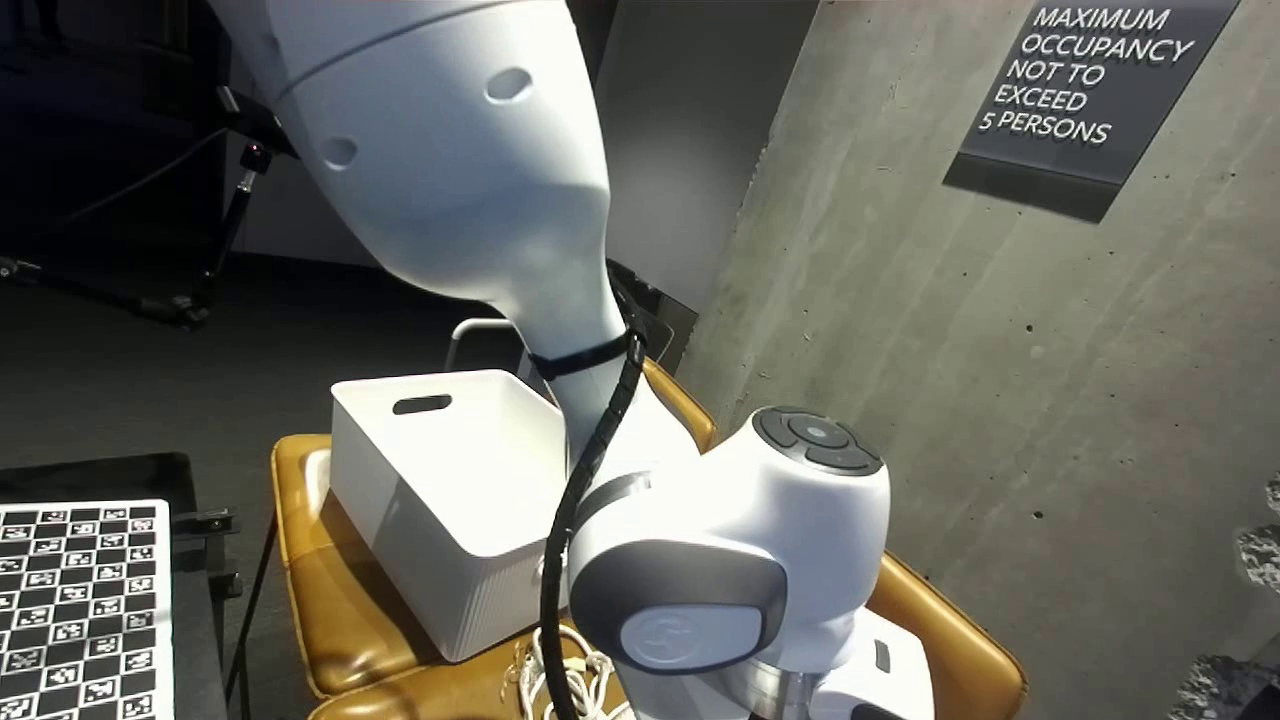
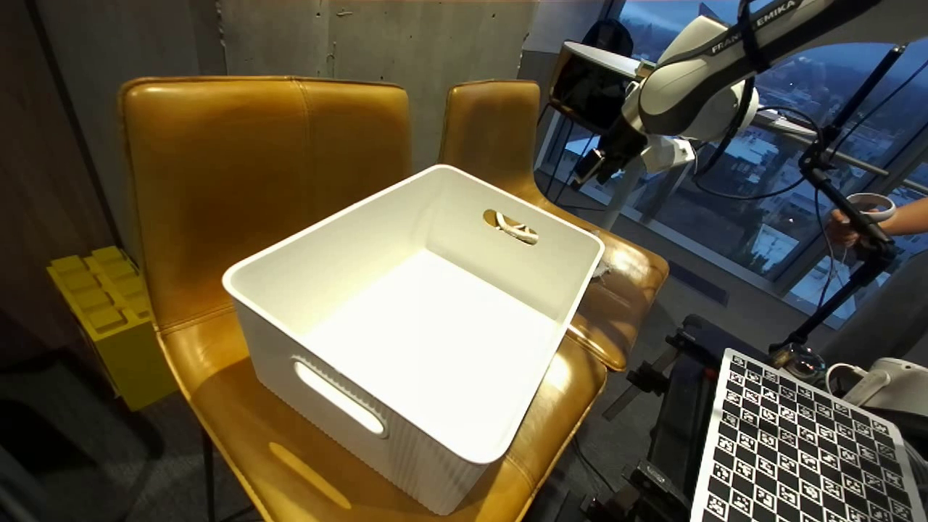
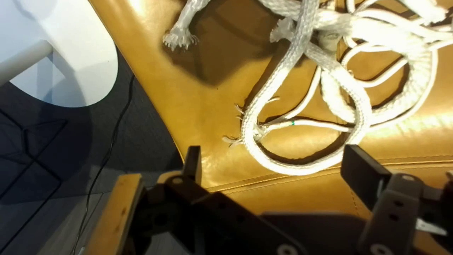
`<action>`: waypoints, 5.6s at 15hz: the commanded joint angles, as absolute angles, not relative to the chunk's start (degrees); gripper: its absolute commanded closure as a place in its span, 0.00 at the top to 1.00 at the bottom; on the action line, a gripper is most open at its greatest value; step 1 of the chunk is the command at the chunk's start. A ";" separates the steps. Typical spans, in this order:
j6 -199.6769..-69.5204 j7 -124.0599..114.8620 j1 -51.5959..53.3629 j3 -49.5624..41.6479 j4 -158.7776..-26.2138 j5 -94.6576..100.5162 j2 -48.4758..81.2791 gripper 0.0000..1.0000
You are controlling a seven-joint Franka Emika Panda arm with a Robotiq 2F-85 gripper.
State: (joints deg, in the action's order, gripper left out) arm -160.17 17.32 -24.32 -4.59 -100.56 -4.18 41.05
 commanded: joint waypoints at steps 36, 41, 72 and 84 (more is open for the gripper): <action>-156.95 3.48 -22.13 -8.57 -78.67 -3.42 64.59 0.22; -157.76 3.46 -20.09 -9.02 -83.67 -3.05 58.77 0.00; -160.24 4.16 -2.12 -1.81 -141.90 -7.22 -15.03 0.03; -171.68 -13.95 -1.97 6.97 -148.17 -3.65 -15.68 0.03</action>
State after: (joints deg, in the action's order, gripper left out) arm -166.54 -10.65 0.36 5.31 -143.71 -5.57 -16.03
